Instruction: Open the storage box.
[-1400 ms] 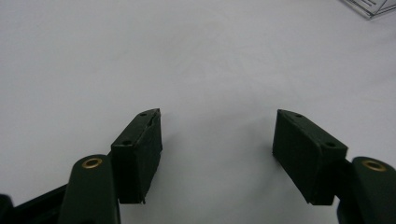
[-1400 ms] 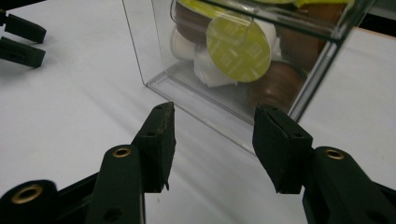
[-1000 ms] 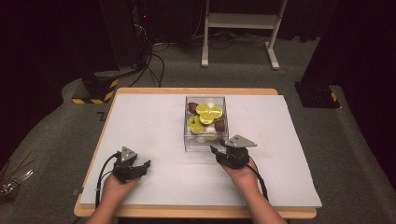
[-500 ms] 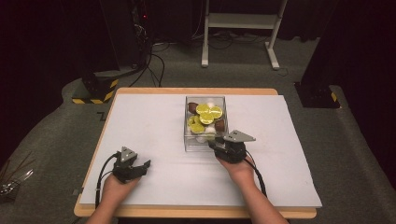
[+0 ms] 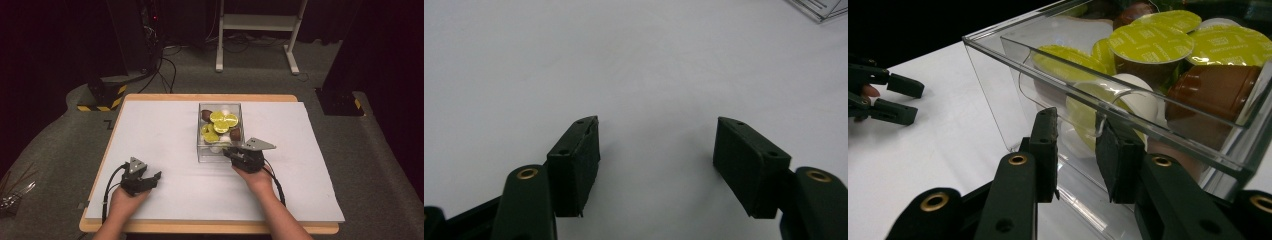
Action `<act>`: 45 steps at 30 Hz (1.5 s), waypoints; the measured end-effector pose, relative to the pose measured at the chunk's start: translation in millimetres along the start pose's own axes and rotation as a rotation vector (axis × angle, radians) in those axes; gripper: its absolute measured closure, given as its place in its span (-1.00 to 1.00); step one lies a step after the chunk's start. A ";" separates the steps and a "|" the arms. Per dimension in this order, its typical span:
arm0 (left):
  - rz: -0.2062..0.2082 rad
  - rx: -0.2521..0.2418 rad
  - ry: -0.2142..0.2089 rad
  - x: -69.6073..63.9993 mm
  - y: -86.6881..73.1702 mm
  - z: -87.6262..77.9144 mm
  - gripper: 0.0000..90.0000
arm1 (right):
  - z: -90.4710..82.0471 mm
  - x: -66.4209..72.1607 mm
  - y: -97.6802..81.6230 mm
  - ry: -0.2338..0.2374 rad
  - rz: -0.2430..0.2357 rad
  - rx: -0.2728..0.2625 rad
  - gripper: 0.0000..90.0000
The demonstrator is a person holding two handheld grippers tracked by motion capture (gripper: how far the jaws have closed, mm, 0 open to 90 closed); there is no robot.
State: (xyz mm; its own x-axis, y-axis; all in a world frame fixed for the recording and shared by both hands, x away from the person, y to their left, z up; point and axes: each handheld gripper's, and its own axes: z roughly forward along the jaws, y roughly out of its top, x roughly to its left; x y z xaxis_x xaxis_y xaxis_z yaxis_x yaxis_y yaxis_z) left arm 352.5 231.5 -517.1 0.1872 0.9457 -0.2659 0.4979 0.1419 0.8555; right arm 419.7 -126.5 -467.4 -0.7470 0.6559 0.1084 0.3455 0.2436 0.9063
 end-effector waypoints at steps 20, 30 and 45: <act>0.005 0.007 0.000 0.5 0.1 -0.5 -0.22 | -8.5 -10.2 -5.8 0.107 0.035 -0.027 0.80; -0.001 0.001 0.001 -0.1 0.0 -0.1 -0.22 | -12.8 -5.1 -9.5 0.100 0.023 -0.038 0.73; 0.000 0.002 0.000 0.0 -0.1 -0.1 -0.22 | -1.2 -6.8 -9.0 0.154 0.035 -0.033 0.66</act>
State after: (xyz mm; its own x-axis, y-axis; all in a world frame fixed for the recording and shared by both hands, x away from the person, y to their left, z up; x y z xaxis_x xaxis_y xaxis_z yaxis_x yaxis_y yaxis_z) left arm 352.4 231.5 -517.1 0.1873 0.9457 -0.2657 0.4993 0.1413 0.8548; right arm 421.0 -134.0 -475.9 -0.8139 0.5459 0.1989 0.3555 0.1971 0.9137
